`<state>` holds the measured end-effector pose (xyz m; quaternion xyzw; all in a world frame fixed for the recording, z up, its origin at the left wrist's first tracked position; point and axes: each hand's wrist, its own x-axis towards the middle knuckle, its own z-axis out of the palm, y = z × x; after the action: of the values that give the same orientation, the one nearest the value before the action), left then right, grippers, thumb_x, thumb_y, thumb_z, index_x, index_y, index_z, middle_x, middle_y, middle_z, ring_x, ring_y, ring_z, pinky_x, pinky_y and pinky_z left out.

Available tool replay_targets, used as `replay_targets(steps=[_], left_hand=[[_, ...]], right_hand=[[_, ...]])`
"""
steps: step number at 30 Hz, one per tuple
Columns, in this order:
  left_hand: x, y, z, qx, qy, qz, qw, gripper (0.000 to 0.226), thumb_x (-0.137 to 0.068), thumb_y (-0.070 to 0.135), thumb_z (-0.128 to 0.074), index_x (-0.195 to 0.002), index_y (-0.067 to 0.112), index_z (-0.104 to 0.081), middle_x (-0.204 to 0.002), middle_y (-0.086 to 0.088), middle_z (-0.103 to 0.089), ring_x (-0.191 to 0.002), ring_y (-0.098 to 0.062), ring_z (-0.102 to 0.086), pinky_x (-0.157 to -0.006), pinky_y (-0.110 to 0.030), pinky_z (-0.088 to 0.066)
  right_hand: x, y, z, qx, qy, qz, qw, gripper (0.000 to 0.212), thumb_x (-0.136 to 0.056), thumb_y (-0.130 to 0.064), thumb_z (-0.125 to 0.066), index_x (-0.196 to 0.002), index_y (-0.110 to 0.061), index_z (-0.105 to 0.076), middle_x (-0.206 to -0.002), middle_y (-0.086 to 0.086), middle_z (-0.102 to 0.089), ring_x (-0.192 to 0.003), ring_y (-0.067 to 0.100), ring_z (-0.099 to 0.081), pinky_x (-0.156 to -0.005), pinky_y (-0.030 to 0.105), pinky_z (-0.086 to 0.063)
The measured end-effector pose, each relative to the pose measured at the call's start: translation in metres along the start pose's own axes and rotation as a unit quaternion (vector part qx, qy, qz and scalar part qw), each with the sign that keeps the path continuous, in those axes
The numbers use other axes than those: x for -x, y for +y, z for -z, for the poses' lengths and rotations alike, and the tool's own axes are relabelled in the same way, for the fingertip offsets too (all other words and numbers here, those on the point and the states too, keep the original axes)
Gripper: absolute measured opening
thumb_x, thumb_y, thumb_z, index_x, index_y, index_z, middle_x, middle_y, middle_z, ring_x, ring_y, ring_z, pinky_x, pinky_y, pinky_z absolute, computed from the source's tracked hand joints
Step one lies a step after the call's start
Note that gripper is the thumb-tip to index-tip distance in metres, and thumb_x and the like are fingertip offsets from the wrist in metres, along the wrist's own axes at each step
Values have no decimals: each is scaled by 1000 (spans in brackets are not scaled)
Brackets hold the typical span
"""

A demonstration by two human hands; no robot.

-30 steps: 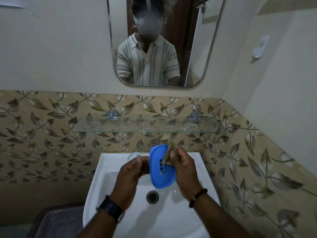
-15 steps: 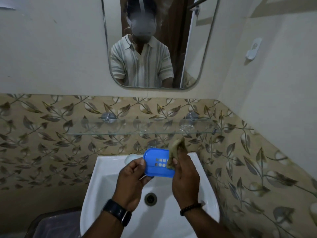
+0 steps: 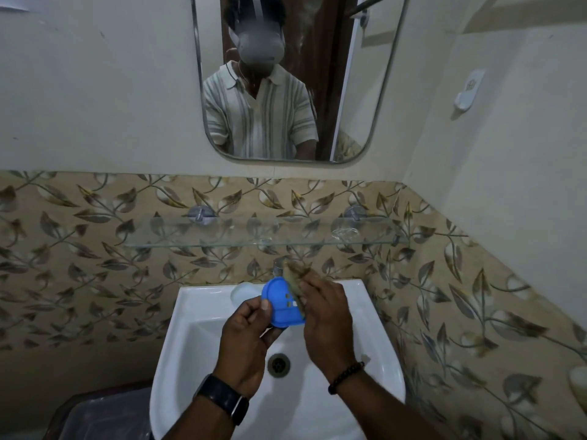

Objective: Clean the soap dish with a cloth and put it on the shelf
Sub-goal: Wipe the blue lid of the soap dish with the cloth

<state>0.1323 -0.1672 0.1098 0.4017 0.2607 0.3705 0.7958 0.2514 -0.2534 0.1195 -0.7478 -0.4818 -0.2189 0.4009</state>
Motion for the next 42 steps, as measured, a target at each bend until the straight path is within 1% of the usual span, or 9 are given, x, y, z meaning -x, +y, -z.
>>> replay_targets(steps=[6,14,20,23,26,28,32,37,42], left_hand=[[-10,12,12,32,9,12,999,19,-96,16,-60,-105,6,-74,-102,-14,-78,-87,-21,-75,-71,-32,-62],[-5,6,-2,55,22,11,998,28,-94,21,-64,-113,0,-68,-106,-15,-78,-88,-23,-76,-74,-34,-63],[-6,5,-6,38,8,10,999,19,-101,13,-57,-108,4,-71,-104,-15,-78,-89,-21,-76,-72,-31,-63],[0,7,-12,29,3,-18,999,26,-98,20,-60,-113,1,-68,-110,-15,-78,-100,-25,-75,-83,-36,-63],[3,13,-17,57,-2,-35,998,35,-90,27,-61,-113,0,-65,-109,-12,-78,-96,-22,-75,-85,-39,-59],[2,16,-17,64,-12,-58,996,39,-87,30,-62,-113,2,-63,-108,-9,-79,-97,-20,-75,-83,-38,-59],[3,10,-15,-30,-18,-123,992,42,-85,42,-72,-113,11,-67,-108,-7,-79,-97,-22,-74,-77,-33,-61],[6,7,-1,-169,-62,-230,956,18,-90,39,-68,-105,30,-71,-100,-1,-78,-84,-13,-71,-70,-24,-57],[8,17,9,-331,-127,-308,883,17,-92,37,-63,-106,29,-70,-86,14,-73,-71,-4,-67,-62,-21,-53]], right_hand=[[18,-2,-2,17,-90,166,982,35,-88,-5,-66,-119,-22,-65,-120,-4,-63,-112,21,-60,-94,36,-48],[-4,-5,3,69,-10,-19,997,41,-79,7,-68,-116,-9,-69,-120,5,-68,-110,27,-62,-95,39,-52],[0,-6,10,58,-46,161,984,28,-90,-4,-60,-114,-15,-70,-114,0,-68,-111,21,-60,-95,34,-47],[-24,15,20,122,43,21,991,33,-87,0,-59,-116,-10,-70,-117,6,-70,-109,27,-62,-95,39,-48],[-34,21,21,-10,58,-177,982,26,-95,-7,-52,-115,-4,-69,-116,10,-69,-107,30,-64,-91,38,-51],[-28,15,16,-168,11,-303,938,21,-99,-10,-55,-113,-8,-71,-111,9,-73,-106,30,-67,-89,38,-53],[-7,-14,8,-457,9,-441,773,26,-100,-3,-53,-91,-12,-76,-93,20,-75,-83,32,-70,-78,46,-58],[-1,-36,13,-547,-36,-513,661,28,-96,8,-41,-92,6,-69,-89,30,-70,-73,35,-69,-67,41,-60],[-3,-36,28,-627,-108,-543,548,32,-90,-3,-50,-113,9,-68,-112,35,-67,-90,42,-68,-75,46,-59]])
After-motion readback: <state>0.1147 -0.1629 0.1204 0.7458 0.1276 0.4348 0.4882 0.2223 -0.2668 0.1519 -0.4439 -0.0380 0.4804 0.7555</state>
